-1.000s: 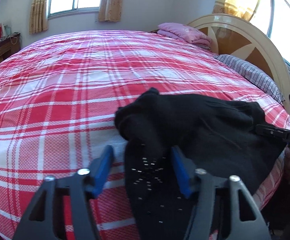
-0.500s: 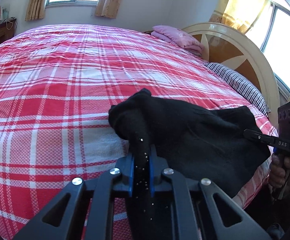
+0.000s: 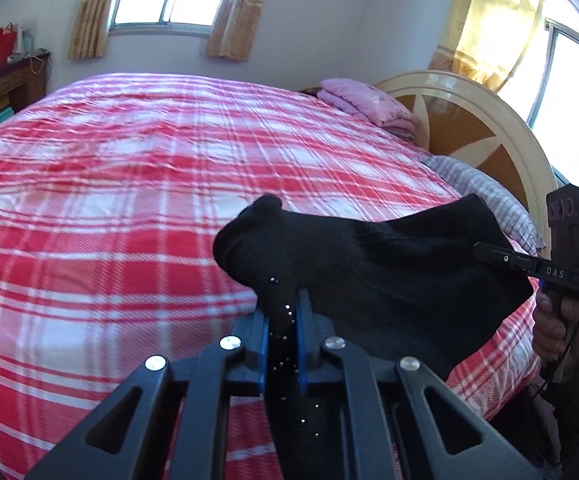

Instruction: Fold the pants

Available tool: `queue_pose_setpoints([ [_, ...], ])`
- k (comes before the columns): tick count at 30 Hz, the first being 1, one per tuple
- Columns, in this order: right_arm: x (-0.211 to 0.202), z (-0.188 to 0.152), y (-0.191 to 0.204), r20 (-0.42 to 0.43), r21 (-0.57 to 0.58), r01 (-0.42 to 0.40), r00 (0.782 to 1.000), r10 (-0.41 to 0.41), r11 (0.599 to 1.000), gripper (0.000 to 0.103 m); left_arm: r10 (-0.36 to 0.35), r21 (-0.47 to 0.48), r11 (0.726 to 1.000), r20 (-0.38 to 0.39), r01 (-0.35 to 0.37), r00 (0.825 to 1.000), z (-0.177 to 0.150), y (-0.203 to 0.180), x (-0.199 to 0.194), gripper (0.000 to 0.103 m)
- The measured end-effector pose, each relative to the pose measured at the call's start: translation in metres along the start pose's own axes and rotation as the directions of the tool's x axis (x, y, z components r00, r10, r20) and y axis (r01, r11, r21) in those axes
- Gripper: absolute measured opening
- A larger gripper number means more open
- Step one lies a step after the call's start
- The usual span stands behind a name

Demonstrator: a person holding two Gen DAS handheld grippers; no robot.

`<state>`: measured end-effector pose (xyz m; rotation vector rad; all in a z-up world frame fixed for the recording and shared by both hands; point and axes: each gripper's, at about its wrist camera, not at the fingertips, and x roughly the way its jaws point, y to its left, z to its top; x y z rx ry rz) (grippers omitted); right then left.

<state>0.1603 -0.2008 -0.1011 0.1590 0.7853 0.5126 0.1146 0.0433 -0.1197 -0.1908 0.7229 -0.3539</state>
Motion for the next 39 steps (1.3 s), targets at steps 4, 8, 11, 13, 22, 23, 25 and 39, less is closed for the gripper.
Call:
queue_pose_setpoints([
  [4,0.032,0.028,0.032,-0.016,-0.064,-0.039,0.999,0.038,0.997,0.025,0.078,-0.013,0.997,0.032,-0.077,0.996,0.009,0.027,-0.017,0.012],
  [8,0.069,0.049,0.065,-0.037,-0.115,-0.081,0.996,0.077,0.990,0.025,0.152,-0.054,0.987,0.057,-0.149,0.987,0.012,0.062,-0.036,0.012],
  [11,0.098,0.061,0.086,-0.049,-0.152,-0.103,0.994,0.097,0.983,0.025,0.205,-0.087,0.976,0.072,-0.198,0.976,0.012,0.087,-0.048,0.012],
  [13,0.121,0.066,0.103,-0.065,-0.182,-0.115,0.992,0.104,0.977,0.025,0.238,-0.112,0.967,0.077,-0.229,0.968,0.012,0.105,-0.055,0.012],
  [22,0.200,0.069,0.141,-0.147,-0.148,-0.226,0.968,0.204,0.963,0.025,0.328,-0.207,0.929,0.067,-0.308,0.942,-0.001,0.170,-0.066,0.012],
  [23,0.205,0.068,0.143,-0.150,-0.148,-0.227,0.967,0.205,0.963,0.025,0.327,-0.213,0.928,0.063,-0.307,0.943,-0.004,0.173,-0.065,0.012],
  [25,0.218,0.066,0.145,-0.162,-0.142,-0.229,0.965,0.206,0.963,0.025,0.326,-0.220,0.925,0.045,-0.309,0.944,-0.009,0.183,-0.060,0.012],
  [39,0.248,0.056,0.117,-0.220,-0.013,-0.218,0.953,0.210,0.976,0.034,0.435,-0.175,0.887,0.003,-0.428,0.900,-0.034,0.193,-0.042,0.052],
])
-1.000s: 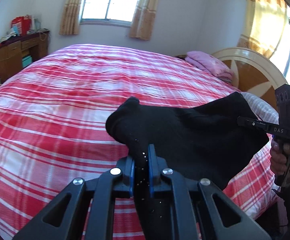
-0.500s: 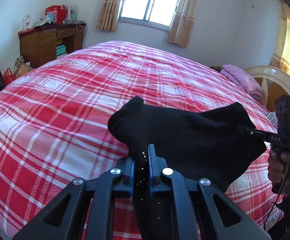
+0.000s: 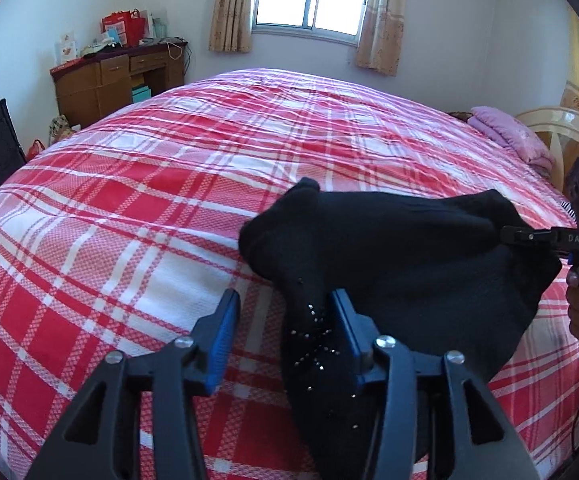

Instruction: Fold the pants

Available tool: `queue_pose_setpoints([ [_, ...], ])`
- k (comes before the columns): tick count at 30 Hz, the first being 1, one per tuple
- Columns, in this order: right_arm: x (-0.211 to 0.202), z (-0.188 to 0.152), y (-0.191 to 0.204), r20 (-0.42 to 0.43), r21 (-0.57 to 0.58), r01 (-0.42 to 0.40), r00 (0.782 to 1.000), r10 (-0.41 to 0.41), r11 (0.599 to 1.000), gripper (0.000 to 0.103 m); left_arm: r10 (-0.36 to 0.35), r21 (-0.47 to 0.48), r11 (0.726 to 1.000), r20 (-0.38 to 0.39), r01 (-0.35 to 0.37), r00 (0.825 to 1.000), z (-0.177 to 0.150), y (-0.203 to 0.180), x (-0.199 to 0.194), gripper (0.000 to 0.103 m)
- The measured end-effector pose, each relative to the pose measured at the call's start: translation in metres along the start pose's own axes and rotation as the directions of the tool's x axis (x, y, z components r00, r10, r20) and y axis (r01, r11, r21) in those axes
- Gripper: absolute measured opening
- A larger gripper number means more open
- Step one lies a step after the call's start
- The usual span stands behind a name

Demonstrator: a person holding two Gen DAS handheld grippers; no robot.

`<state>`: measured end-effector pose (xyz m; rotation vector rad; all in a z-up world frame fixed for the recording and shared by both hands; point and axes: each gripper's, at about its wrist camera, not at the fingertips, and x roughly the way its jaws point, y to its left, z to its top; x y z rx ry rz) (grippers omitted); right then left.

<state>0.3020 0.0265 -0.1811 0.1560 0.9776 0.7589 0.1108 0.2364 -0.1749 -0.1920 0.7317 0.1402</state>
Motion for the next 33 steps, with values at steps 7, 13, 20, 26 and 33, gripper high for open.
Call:
queue_pose_setpoints([
  [7,-0.008,-0.005,-0.014,0.032,0.053,-0.016,0.999,0.014,0.998,0.044,0.008,-0.007,1.000,-0.001,-0.008,1.000,-0.002,0.005,0.003,0.057],
  [13,-0.019,-0.009,-0.024,0.065,0.074,-0.004,0.998,-0.001,0.997,0.051,0.009,-0.007,1.000,0.000,-0.009,1.000,-0.003,0.006,0.003,0.059],
  [20,-0.027,-0.012,-0.019,0.085,0.043,0.098,0.991,-0.101,0.994,0.058,0.036,-0.002,0.999,-0.002,-0.036,0.999,-0.007,0.010,-0.005,0.073],
  [26,-0.080,-0.021,-0.019,0.197,0.054,0.226,0.952,-0.232,0.973,0.058,0.092,-0.019,0.996,-0.006,-0.092,0.996,-0.013,0.023,-0.023,0.083],
  [33,-0.138,-0.045,0.010,0.265,0.006,0.295,0.921,-0.286,0.955,0.058,0.085,-0.004,0.996,0.063,-0.085,0.994,-0.002,0.001,-0.065,0.083],
])
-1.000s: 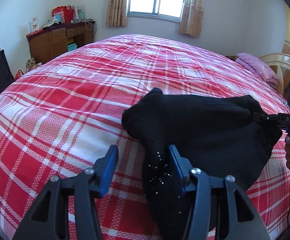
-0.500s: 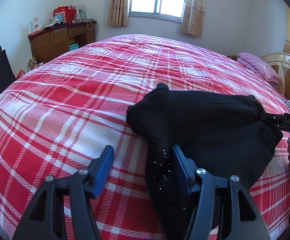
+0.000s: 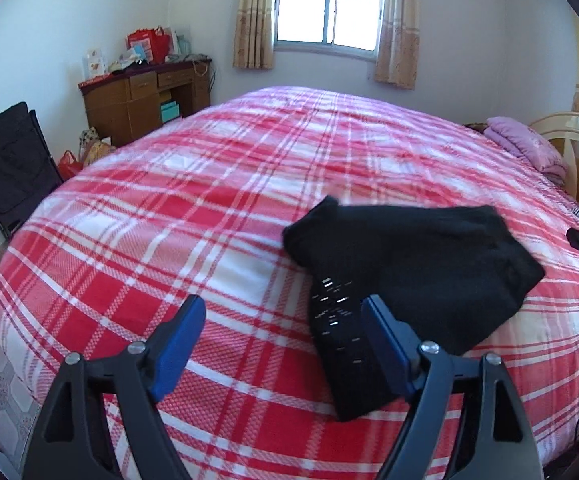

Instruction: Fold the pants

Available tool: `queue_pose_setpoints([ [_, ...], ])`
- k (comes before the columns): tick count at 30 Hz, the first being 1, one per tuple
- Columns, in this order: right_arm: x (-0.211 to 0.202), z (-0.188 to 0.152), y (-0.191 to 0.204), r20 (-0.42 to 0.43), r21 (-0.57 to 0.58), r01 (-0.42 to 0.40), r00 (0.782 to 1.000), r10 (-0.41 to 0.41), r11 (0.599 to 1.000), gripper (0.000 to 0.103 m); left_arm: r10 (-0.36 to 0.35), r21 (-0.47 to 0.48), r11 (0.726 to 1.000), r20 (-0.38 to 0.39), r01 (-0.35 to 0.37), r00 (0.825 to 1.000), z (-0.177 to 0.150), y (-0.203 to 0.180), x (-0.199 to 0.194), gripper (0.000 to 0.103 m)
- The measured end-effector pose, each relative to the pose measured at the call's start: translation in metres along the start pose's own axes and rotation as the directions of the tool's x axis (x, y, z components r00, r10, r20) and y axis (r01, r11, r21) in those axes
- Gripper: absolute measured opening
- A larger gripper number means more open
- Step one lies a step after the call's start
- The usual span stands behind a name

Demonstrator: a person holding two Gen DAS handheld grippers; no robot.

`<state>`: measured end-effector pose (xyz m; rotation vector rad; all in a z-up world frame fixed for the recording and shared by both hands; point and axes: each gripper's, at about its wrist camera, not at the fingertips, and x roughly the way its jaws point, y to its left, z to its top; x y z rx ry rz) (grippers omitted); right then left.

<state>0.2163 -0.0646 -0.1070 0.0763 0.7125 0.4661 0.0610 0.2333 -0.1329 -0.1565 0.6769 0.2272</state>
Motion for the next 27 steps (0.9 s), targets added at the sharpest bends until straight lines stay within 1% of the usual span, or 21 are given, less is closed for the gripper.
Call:
queue_pose_setpoints([
  [2,-0.018,0.000,0.008,0.031,-0.025,-0.020,0.999,0.020,1.000,0.058,-0.025,0.017,1.000,0.027,0.025,0.999,0.005,-0.015,-0.016,0.083],
  [4,-0.029,0.002,0.018,0.031,-0.066,-0.032,0.999,0.034,0.997,0.059,-0.061,0.029,0.998,0.040,0.060,0.997,0.008,-0.029,-0.030,0.083],
  [7,-0.047,0.004,0.030,0.060,-0.113,-0.028,0.998,0.035,0.993,0.060,-0.099,0.035,0.995,0.048,0.097,0.994,0.010,-0.041,-0.044,0.083],
  [9,-0.060,0.003,0.036,0.077,-0.120,-0.032,0.996,0.042,0.992,0.064,-0.112,0.045,0.993,0.059,0.109,0.992,0.010,-0.048,-0.052,0.083],
  [12,-0.079,-0.002,0.043,0.097,-0.133,-0.034,0.994,0.047,0.991,0.066,-0.106,0.074,0.992,0.082,0.100,0.991,0.012,-0.055,-0.060,0.083],
  [18,-0.106,-0.002,0.060,0.141,-0.168,-0.034,0.988,0.058,0.985,0.066,-0.114,0.095,0.990,0.090,0.105,0.989,0.010,-0.063,-0.067,0.083],
  [19,-0.109,-0.001,0.062,0.148,-0.170,-0.030,0.987,0.056,0.985,0.066,-0.114,0.101,0.989,0.097,0.104,0.989,0.011,-0.064,-0.070,0.085],
  [20,-0.113,-0.001,0.063,0.157,-0.169,-0.023,0.986,0.050,0.985,0.068,-0.111,0.106,0.989,0.104,0.100,0.988,0.011,-0.064,-0.072,0.090],
  [22,-0.117,0.000,0.064,0.169,-0.164,-0.009,0.985,0.037,0.986,0.071,-0.103,0.107,0.990,0.120,0.091,0.987,0.012,-0.065,-0.077,0.095],
  [26,-0.122,0.000,0.065,0.179,-0.171,0.002,0.984,0.029,0.985,0.073,-0.099,0.110,0.990,0.137,0.084,0.986,0.014,-0.065,-0.084,0.095],
  [27,-0.123,0.000,0.066,0.178,-0.169,0.003,0.984,0.028,0.986,0.073,-0.097,0.109,0.991,0.140,0.082,0.985,0.015,-0.065,-0.085,0.097],
])
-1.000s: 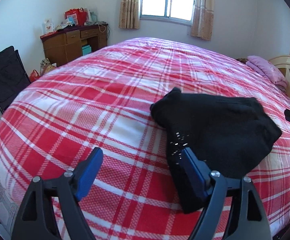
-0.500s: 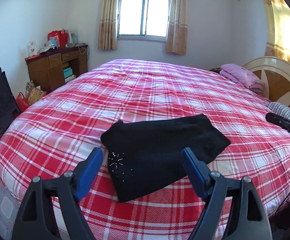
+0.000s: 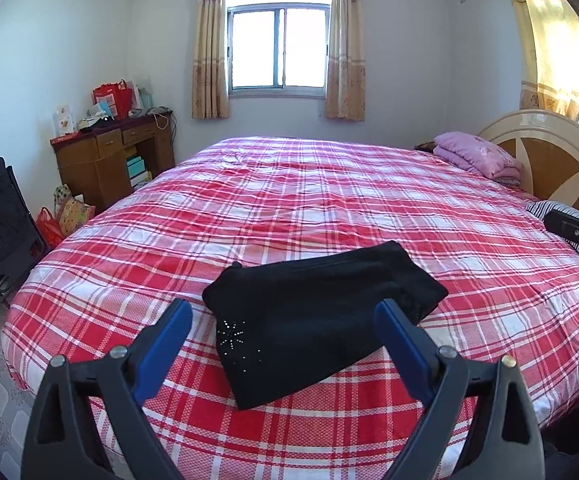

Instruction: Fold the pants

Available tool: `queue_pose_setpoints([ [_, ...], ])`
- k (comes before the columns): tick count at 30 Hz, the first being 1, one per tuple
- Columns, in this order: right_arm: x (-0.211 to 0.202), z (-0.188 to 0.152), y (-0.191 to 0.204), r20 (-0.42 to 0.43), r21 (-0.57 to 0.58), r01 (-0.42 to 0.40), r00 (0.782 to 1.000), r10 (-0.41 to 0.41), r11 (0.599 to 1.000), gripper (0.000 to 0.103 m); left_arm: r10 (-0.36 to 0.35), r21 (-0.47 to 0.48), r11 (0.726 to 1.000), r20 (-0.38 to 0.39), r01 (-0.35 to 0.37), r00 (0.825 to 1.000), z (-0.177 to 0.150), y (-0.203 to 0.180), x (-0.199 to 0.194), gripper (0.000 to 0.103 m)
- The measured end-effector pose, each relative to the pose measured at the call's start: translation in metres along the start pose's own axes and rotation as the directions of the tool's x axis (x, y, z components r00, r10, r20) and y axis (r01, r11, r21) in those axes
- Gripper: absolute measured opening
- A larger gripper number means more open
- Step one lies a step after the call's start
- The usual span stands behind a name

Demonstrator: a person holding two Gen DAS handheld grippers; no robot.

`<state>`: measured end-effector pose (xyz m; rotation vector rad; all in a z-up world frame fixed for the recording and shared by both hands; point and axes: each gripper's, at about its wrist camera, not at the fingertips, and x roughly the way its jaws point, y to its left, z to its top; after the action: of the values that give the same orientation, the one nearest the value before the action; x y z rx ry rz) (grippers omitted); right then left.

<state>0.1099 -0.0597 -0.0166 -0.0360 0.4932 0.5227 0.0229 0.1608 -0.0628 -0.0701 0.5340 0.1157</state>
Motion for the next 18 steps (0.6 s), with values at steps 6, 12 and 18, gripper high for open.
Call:
queue_pose_setpoints([
  [6,-0.006,0.002,0.002,0.005,-0.011,0.001,1.000,-0.001,1.000,0.073,0.004,0.002,1.000,0.017,-0.004,1.000,0.002,-0.001,-0.005,0.101],
  [12,-0.010,0.002,0.006,0.011,-0.028,0.014,1.000,-0.013,1.000,0.073,0.010,-0.003,1.000,0.023,-0.010,1.000,0.002,0.000,-0.007,0.101],
  [18,-0.013,0.003,0.010,0.023,-0.047,0.028,0.999,-0.027,0.999,0.073,0.015,-0.001,1.000,0.016,-0.015,1.000,0.002,0.000,-0.006,0.101],
])
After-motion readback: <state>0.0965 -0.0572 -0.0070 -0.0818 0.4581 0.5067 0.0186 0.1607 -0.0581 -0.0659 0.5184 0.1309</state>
